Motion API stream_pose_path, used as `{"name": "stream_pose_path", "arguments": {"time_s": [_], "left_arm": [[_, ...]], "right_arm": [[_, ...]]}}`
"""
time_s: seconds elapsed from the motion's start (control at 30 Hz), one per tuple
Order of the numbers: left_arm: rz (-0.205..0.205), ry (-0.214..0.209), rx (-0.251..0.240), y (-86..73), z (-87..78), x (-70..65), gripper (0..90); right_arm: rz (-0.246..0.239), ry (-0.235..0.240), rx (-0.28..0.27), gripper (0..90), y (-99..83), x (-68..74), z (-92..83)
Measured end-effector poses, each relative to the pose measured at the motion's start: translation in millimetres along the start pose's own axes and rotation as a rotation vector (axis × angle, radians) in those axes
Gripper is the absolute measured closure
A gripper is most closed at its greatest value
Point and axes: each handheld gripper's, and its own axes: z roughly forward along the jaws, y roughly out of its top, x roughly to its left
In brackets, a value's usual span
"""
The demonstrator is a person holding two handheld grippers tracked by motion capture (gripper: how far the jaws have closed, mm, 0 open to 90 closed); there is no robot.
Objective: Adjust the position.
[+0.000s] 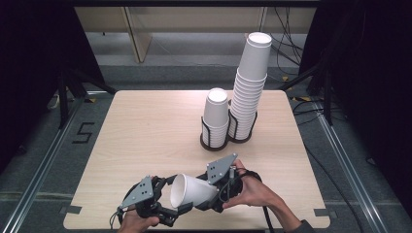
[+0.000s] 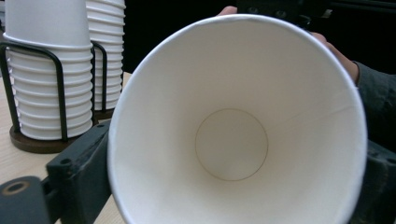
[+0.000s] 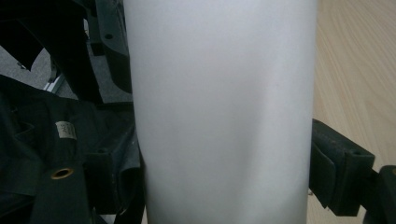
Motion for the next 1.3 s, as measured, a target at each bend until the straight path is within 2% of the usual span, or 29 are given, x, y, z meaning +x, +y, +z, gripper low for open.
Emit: {"name": "stream_pose_path", "arguments": {"time_s": [0.1, 0.2, 0.23, 0.27, 0.3, 0.37, 0.4, 0.47, 0.5, 0.53, 0.6, 0.63, 0.67, 0.7, 0.73, 0.77, 0.8, 0.87, 1.0, 1.1, 1.27, 1.3], "left_arm": [[0.011, 0.003, 0.004, 1.4, -0.5, -0.3, 8.6], [0.023, 0.018, 0.02, 2.6, -1.5, -0.4, 9.1], [0.018, 0.029, 0.029, 3.3, -2.0, 0.1, 9.2], [0.015, 0.043, 0.041, 4.0, -2.5, 1.1, 9.2], [0.01, 0.047, 0.044, 4.4, -2.9, 1.2, 9.2], [0.004, 0.05, 0.044, 4.5, -3.0, 1.2, 9.2], [0.001, 0.051, 0.043, 4.8, -2.9, 0.9, 9.2], [0.001, 0.043, 0.031, 4.8, -1.4, -0.5, 9.2], [0.001, 0.034, 0.026, 4.7, -0.8, -0.4, 9.1], [0.001, 0.045, 0.043, 5.7, -2.1, -2.2, 8.4], [-0.005, 0.043, 0.035, 5.3, -2.1, -1.8, 6.6], [-0.027, 0.047, -0.002, 4.1, -2.6, -0.5, 5.7], [-0.027, 0.047, -0.002, 4.1, -2.6, -0.5, 5.0], [-0.041, 0.051, -0.02, 3.8, -2.6, -0.1, 5.0], [-0.052, 0.05, -0.042, 3.7, -2.8, 0.4, 4.6], [-0.061, 0.052, -0.052, 3.9, -3.1, 0.7, 4.0], [-0.066, 0.056, -0.062, 4.3, -3.2, 0.9, 3.8], [-0.064, 0.071, -0.071, 4.2, -3.5, 0.7, 3.7], [-0.091, 0.066, -0.086, 2.1, -2.1, 0.0, 3.0], [-0.08, 0.071, -0.096, 2.2, -1.6, -1.3, 4.8], [-0.075, 0.081, -0.111, 3.3, -3.3, -0.6, 5.4], [-0.077, 0.077, -0.115, 3.0, -2.9, -0.8, 5.5]], "right_arm": [[0.016, -0.003, 0.001, 20.4, -0.3, -0.4, -0.1], [0.038, -0.042, 0.036, 15.6, 0.2, 0.4, -1.4], [0.036, -0.058, 0.045, 15.8, 0.4, 1.1, -1.9], [0.014, -0.106, 0.085, 15.8, 1.4, 3.4, -3.5], [0.003, -0.124, 0.092, 15.7, 1.8, 4.6, -3.3], [0.005, -0.127, 0.103, 16.0, 2.0, 6.1, -2.6], [-0.016, -0.155, 0.13, 16.1, 1.8, 8.1, 0.5], [-0.026, -0.162, 0.142, 16.7, 1.3, 8.8, 2.4], [-0.02, -0.153, 0.137, 19.9, 0.8, 9.7, 4.6], [-0.027, -0.139, 0.133, 23.1, 0.1, 10.0, 6.5], [-0.027, -0.132, 0.131, 23.4, -0.1, 10.2, 7.1], [-0.029, -0.13, 0.114, 23.9, 0.1, 10.5, 6.6], [-0.029, -0.13, 0.114, 23.9, 0.1, 10.5, 6.6], [-0.042, -0.14, 0.096, 24.1, 0.0, 9.0, 5.2], [-0.034, -0.132, 0.074, 24.2, -0.5, 8.1, 4.1], [-0.009, -0.11, 0.02, 24.4, -2.3, 6.6, 3.3], [0.004, -0.106, 0.0, 24.4, -3.6, 6.0, 3.6], [0.011, -0.105, -0.016, 24.4, -4.6, 5.1, 4.0], [0.021, -0.097, -0.075, 24.4, -6.2, 3.8, 5.7], [0.035, -0.095, -0.069, 24.2, -6.3, 5.0, 8.8], [0.082, -0.075, -0.124, 23.8, -8.3, 4.8, 15.0], [0.086, -0.076, -0.113, 23.8, -8.5, 5.5, 18.3]]}}
